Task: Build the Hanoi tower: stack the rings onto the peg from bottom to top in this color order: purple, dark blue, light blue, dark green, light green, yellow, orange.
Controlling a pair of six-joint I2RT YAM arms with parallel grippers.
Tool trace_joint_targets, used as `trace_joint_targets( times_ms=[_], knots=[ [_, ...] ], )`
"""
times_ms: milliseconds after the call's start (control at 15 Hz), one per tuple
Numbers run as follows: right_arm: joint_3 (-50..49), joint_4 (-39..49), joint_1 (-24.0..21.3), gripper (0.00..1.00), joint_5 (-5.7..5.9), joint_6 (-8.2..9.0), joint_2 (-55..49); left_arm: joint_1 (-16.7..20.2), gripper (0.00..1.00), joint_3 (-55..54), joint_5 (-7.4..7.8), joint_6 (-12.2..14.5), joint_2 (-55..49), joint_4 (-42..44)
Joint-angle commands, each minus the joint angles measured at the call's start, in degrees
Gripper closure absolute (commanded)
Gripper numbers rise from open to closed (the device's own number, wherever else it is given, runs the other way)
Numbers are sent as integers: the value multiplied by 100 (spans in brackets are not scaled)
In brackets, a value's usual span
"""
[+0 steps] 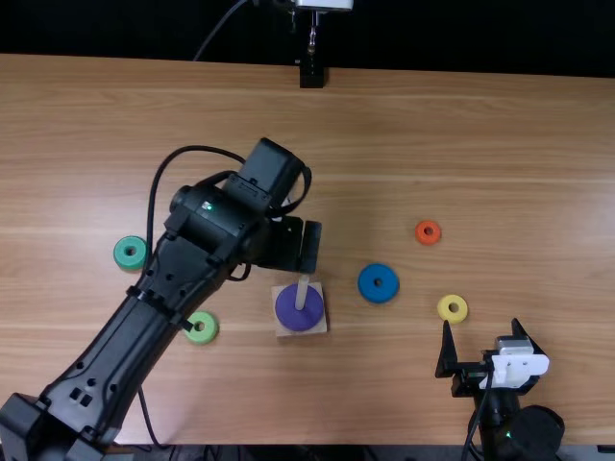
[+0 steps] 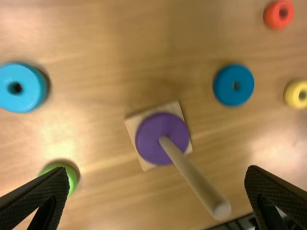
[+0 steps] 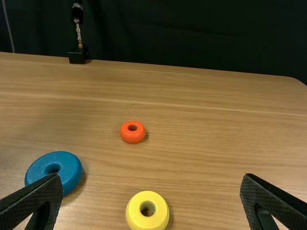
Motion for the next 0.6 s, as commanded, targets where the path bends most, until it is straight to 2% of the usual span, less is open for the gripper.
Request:
trace_joint_targets(
  times_ms=[0,67,267,333,533],
  knots=[
    [-361,-402,-47,0,11,47,-73,240,0,215,37,-1,-205,42],
    [-361,-402,-47,0,11,47,-73,407,0,207,37,126,-214,53],
    [-361,-413,-47,0,11,47,-73,793,0,189,37,1149,-337,53],
    [-361,-402,-47,0,11,47,-73,960,0,163,37,1349,-363,53],
    [-370,-413,-47,0,11,47,-73,1365,0,31,37,1507,-583,63]
  ],
)
